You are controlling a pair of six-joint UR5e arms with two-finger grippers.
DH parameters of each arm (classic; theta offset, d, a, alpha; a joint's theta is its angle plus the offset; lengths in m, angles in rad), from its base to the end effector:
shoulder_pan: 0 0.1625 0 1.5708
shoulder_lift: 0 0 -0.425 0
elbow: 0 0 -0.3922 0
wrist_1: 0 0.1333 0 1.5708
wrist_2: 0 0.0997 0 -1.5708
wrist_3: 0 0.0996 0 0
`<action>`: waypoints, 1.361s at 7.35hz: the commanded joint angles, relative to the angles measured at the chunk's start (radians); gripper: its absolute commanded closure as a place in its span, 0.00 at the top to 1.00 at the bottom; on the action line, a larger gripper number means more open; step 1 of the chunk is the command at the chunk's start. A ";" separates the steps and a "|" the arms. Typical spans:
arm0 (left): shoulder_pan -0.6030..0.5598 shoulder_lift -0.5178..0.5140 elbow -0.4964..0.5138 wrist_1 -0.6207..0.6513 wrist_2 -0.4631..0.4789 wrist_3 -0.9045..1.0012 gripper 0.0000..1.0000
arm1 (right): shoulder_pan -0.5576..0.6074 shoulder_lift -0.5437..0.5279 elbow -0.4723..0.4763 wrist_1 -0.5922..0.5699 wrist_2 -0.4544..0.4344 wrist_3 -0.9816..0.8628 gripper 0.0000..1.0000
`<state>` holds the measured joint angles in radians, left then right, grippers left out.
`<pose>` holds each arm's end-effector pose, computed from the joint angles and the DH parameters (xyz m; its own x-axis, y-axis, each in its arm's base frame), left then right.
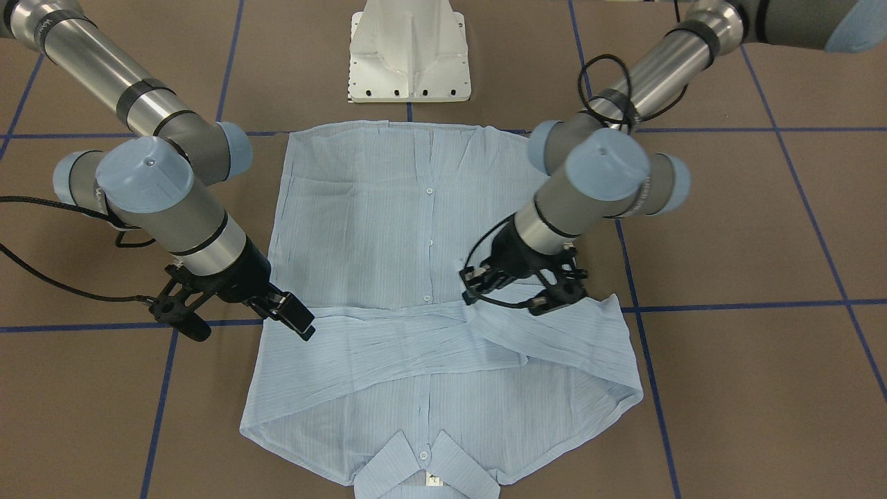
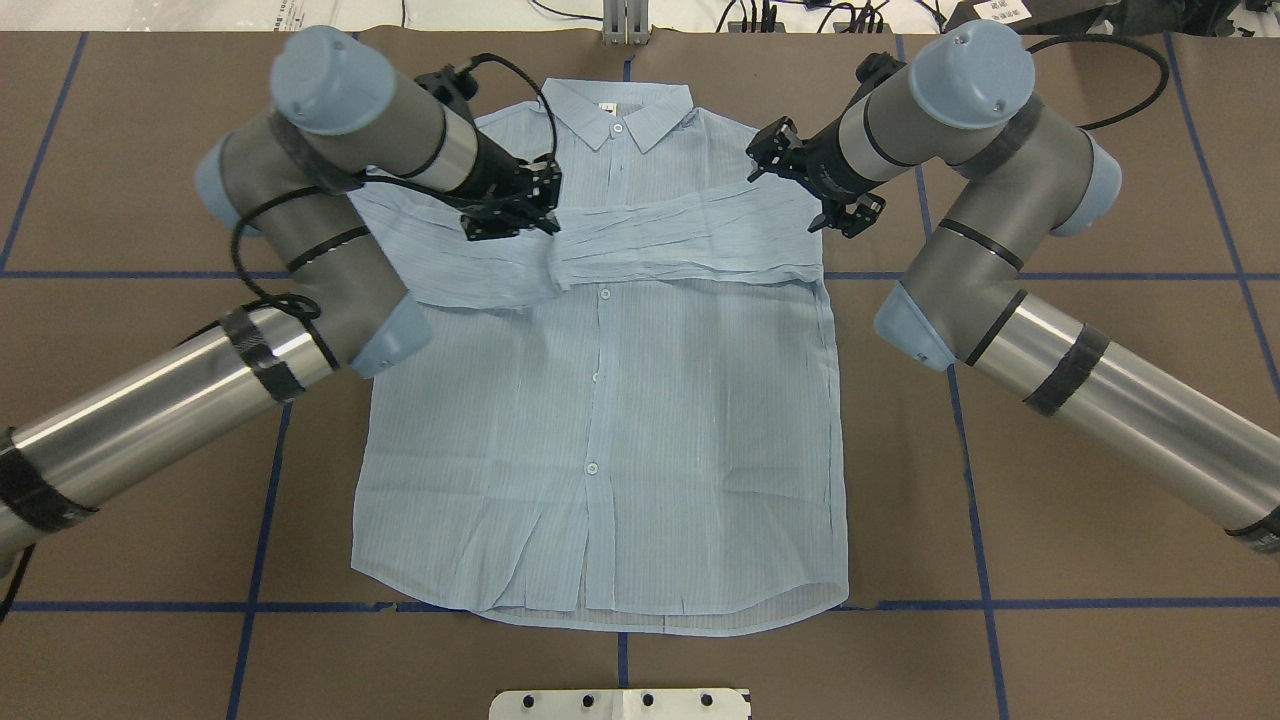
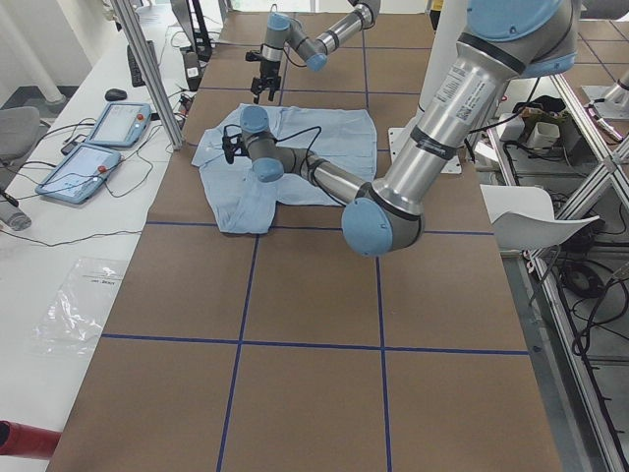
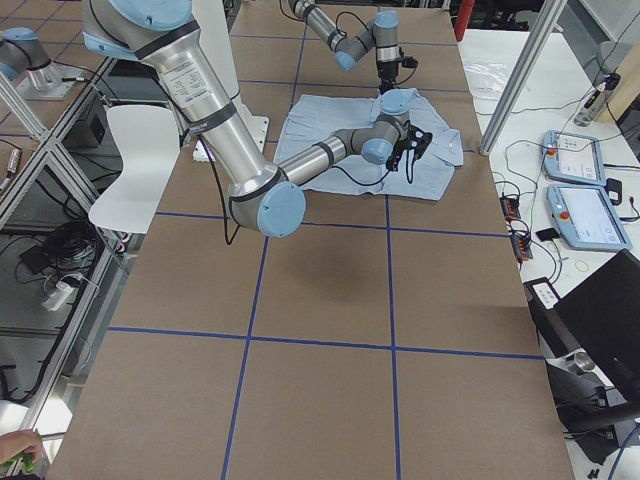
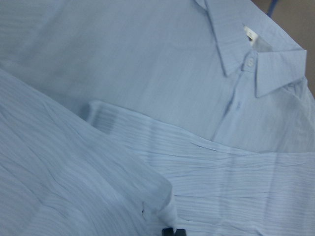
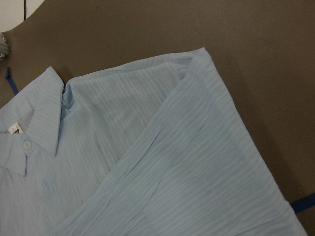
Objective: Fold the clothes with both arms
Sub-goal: 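Carry the other cuff across the shirt with the left gripper while the right gripper releases, then release the sleeve with the left gripper while the right gripper moves to the hem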
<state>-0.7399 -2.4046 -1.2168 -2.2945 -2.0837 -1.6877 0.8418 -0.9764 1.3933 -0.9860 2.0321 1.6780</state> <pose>0.5187 -0.5878 0.2052 0.2343 -0.3515 -0.9064 0.2785 0.9175 -0.2839 -0.4169 -0.6003 0.3199 0.3122 0.4934 0.8119 -0.4541 0.8281 -0.3286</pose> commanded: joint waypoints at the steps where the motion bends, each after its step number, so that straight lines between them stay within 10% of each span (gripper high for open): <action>1: 0.068 -0.106 0.062 0.000 0.054 -0.046 0.00 | 0.022 -0.092 0.059 0.001 0.008 -0.062 1.00; 3: 0.083 -0.117 0.062 -0.002 0.077 -0.044 0.00 | 0.022 -0.116 0.081 0.003 0.007 -0.067 1.00; 5: 0.093 -0.123 0.062 -0.003 0.093 -0.040 0.62 | 0.022 -0.126 0.084 0.003 -0.006 -0.066 1.00; 7: 0.093 -0.143 0.054 -0.008 0.093 -0.036 0.88 | 0.019 -0.128 0.085 0.004 -0.010 -0.054 1.00; 10: 0.093 0.076 -0.262 -0.026 0.090 -0.044 0.88 | -0.143 -0.157 0.191 -0.005 -0.146 -0.038 1.00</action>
<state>-0.6473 -2.4579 -1.3090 -2.3036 -1.9926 -1.7323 0.7790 -1.1116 1.5256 -0.9838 1.9605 1.6305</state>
